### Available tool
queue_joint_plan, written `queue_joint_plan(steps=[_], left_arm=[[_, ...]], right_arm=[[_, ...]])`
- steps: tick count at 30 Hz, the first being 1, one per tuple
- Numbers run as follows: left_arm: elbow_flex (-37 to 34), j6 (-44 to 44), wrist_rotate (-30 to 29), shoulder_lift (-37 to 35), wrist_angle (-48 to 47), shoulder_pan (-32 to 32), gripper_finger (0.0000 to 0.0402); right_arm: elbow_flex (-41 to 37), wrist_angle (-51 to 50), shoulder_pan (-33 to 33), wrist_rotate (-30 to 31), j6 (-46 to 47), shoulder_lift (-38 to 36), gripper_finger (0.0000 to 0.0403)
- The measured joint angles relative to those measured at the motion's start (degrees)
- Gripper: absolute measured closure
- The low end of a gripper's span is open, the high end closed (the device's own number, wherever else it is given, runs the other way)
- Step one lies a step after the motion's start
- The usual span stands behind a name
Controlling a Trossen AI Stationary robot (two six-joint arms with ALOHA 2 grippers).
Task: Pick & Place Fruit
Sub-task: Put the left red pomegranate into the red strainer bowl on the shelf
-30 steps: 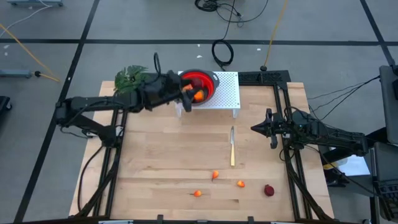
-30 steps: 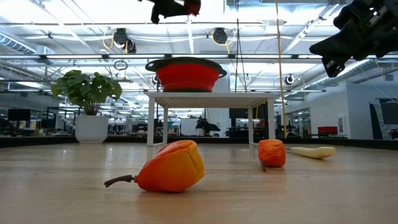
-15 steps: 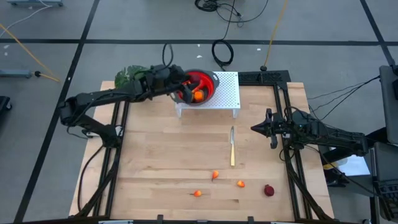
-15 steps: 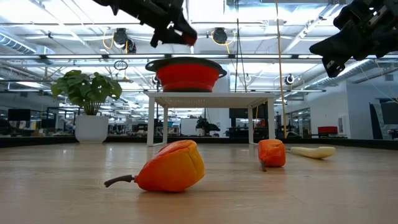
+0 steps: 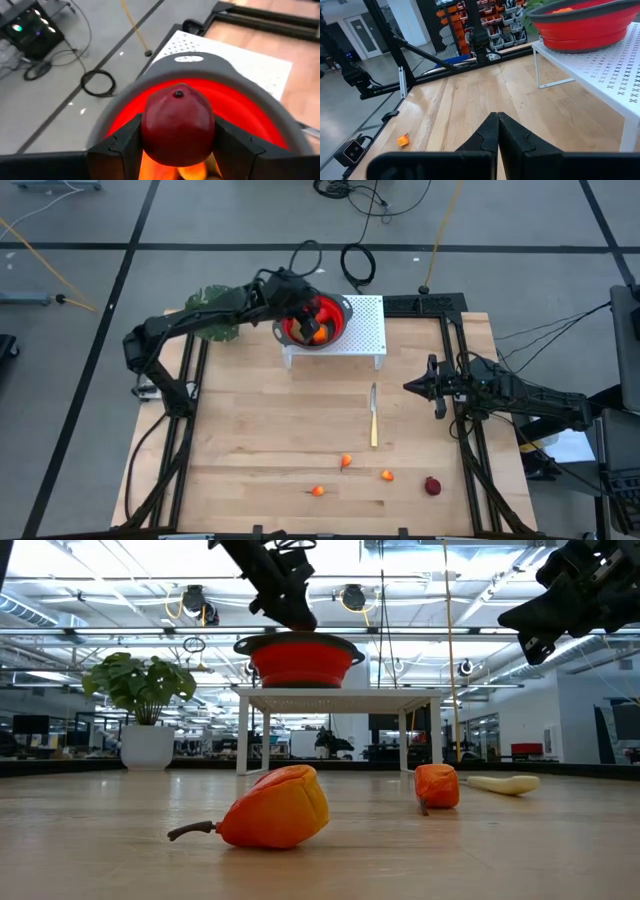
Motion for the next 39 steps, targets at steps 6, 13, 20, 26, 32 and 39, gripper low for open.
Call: queue_joint_plan(steps=[6, 13, 20, 26, 32, 39], left_arm=[[2.94, 2.75, -2.91, 1.28, -6.18, -0.05, 0.0204], [2.94, 1.24, -3.49, 1.30, -12.75, -0.34, 0.0204], [2.92, -1.57, -2.98, 1.30, -14.02, -2.16, 0.0204], [2.92, -5.76, -4.11, 1.30, -15.74, -2.27, 0.0204], [2.90, -8.29, -5.00, 1.30, -18.80, -2.26, 0.0204], [2.90, -9.36, -5.65, 1.30, -19.00, -2.27, 0.0204]], right_arm=[[0.00, -0.05, 0.00, 0.00, 0.00, 0.00, 0.0403], [0.00, -0.23, 0.00, 0.00, -0.27, 0.00, 0.0403], [0.01, -0.23, 0.00, 0.00, -0.42, 0.00, 0.0403], [0.00, -0.23, 0.00, 0.00, -0.42, 0.00, 0.0403], [0.00, -0.23, 0.00, 0.00, -0.42, 0.00, 0.0403], [0.01, -0.23, 0.00, 0.00, -0.42, 0.00, 0.0403]])
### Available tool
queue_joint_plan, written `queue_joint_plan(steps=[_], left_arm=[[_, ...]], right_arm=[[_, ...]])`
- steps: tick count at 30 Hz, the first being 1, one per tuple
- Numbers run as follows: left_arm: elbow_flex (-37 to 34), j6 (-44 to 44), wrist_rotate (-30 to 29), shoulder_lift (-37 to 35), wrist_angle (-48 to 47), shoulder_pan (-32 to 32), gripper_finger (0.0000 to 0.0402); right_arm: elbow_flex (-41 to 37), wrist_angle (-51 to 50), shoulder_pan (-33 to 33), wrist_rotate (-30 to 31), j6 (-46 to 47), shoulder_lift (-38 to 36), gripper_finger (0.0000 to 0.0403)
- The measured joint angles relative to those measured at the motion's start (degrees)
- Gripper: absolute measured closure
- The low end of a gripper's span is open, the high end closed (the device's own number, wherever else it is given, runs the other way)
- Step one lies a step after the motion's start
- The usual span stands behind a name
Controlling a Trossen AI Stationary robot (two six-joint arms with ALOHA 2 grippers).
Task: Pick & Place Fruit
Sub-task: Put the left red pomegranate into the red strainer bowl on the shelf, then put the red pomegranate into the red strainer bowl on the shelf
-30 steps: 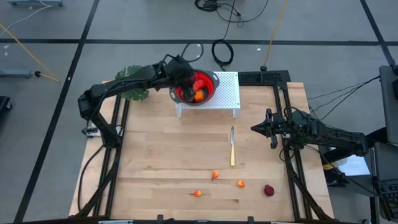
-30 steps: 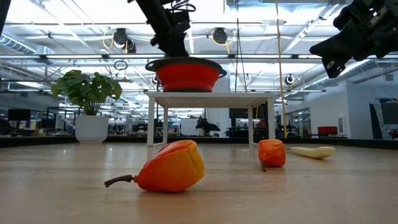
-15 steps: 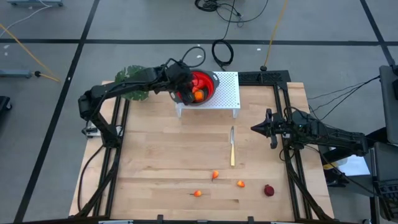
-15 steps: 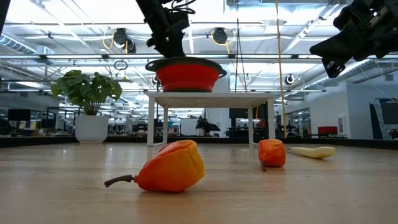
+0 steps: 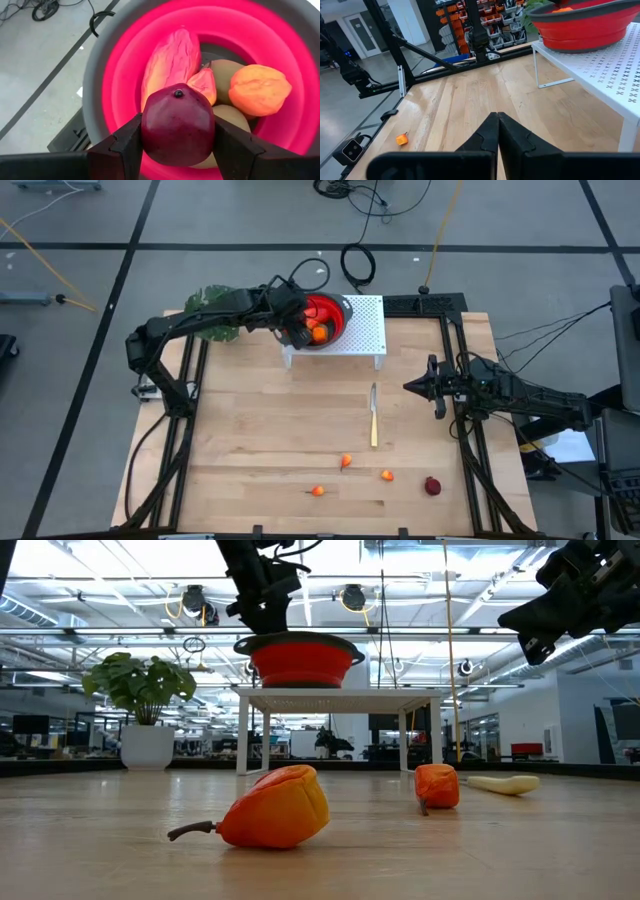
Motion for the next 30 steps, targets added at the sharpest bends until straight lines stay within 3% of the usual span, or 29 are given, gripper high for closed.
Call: queue_joint_plan(steps=[8, 23, 30], left_arm=[[-0.02, -0.06, -0.37, 0.00, -0.04, 0.02, 0.0200], [0.14, 3.25, -0.38, -0.07, -0.24, 0.07, 0.0140], [7.38, 3.71, -0.46, -0.46, -1.94, 0.13, 0.0133]], right_arm=[[-0.01, 0.01, 0.00, 0.00, 0.00, 0.00, 0.0403], [-0.01, 0.02, 0.00, 0.00, 0.39, 0.00, 0.0403], [-0.01, 0.04, 0.00, 0.00, 0.39, -0.02, 0.0403]])
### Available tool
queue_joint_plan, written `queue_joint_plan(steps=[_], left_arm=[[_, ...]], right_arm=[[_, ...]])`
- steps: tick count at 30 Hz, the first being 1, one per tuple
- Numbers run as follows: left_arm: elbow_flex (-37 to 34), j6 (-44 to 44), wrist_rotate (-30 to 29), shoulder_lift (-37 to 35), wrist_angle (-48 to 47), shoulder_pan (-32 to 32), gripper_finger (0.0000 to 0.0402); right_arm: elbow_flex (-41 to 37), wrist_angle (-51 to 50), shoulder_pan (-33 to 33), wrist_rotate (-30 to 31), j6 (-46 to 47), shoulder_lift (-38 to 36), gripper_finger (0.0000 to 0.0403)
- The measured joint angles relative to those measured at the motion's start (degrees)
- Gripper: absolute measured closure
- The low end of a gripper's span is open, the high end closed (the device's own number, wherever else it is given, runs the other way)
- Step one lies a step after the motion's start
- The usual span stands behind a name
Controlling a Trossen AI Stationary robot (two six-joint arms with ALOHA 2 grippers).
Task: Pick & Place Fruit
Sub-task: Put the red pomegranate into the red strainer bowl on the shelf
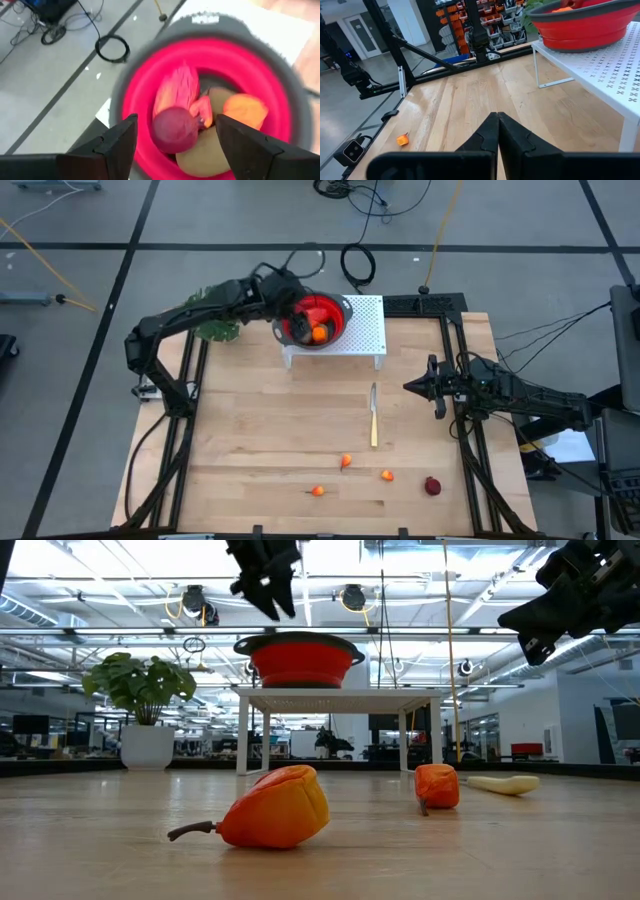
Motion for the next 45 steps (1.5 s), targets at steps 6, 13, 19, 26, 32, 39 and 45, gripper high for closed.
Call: queue_joint_plan(steps=[6, 13, 19, 26, 32, 39, 45], left_arm=[[5.52, -2.43, -0.04, -0.02, -3.25, -0.69, 0.0133], [6.74, -8.08, -0.07, -0.04, -9.81, -3.90, 0.0159], [6.74, -12.06, -0.07, -0.04, -11.04, -9.06, 0.0240], [6.74, -16.37, 0.00, -0.04, -10.95, -15.75, 0.0339], [6.74, -19.11, 0.02, -0.04, -9.29, -20.70, 0.0395], [6.74, -21.06, 0.00, -0.02, -8.94, -24.88, 0.0399], [6.74, -20.09, 0.11, -0.02, -8.92, -25.90, 0.0400]], right_arm=[[0.00, 0.00, 0.00, -0.02, 0.00, 0.02, 0.0403], [0.00, 0.00, 0.02, -0.02, 0.02, 0.00, 0.0403], [0.00, 0.01, 0.02, -0.02, 0.01, 0.00, 0.0403], [0.00, 0.02, 0.00, -0.02, 0.00, 0.00, 0.0403], [0.00, 0.01, 0.01, -0.02, -0.13, 0.01, 0.0403], [0.01, 0.02, 0.00, -0.03, -0.15, 0.01, 0.0403], [0.00, 0.00, 0.02, -0.20, 0.00, 0.00, 0.0403]])
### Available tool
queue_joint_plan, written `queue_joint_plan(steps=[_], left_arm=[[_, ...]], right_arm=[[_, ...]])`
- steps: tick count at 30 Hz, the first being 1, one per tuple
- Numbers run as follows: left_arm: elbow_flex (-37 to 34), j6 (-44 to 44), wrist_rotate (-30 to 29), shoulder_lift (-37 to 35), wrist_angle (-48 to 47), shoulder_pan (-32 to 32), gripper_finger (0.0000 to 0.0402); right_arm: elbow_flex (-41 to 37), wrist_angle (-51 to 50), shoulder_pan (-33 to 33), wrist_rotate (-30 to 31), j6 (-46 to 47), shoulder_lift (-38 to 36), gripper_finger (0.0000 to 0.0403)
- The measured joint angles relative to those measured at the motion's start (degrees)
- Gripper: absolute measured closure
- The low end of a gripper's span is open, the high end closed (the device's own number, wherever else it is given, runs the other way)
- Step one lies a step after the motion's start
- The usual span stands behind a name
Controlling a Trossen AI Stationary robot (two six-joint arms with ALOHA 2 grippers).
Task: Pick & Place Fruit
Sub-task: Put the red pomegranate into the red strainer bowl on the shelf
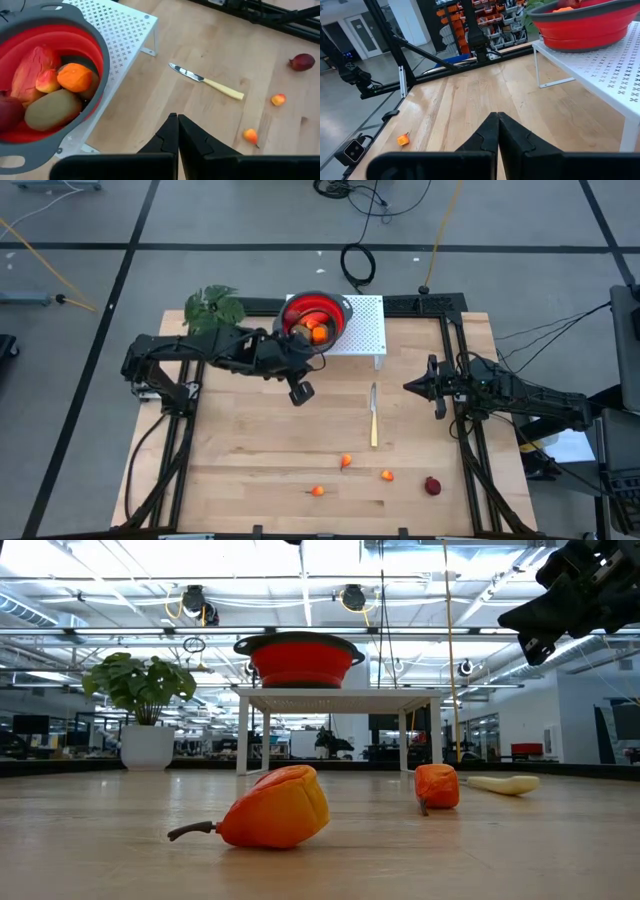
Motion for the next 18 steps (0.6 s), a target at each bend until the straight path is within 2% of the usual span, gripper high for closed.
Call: queue_joint_plan(steps=[11, 14, 18], left_arm=[[-0.07, 2.31, 3.29, 0.00, 4.69, -0.78, 0.0400], [-2.40, 4.03, 6.10, -0.07, 10.08, -1.04, 0.0398], [-5.85, 3.44, 7.35, -0.89, 12.18, -0.96, 0.0400]], right_arm=[[0.01, -0.02, 0.00, -0.04, 0.02, 0.01, 0.0403], [0.00, -0.02, 0.00, -0.05, 0.02, 0.01, 0.0403], [0.00, -0.04, 0.00, -0.07, 0.02, 0.00, 0.0403]])
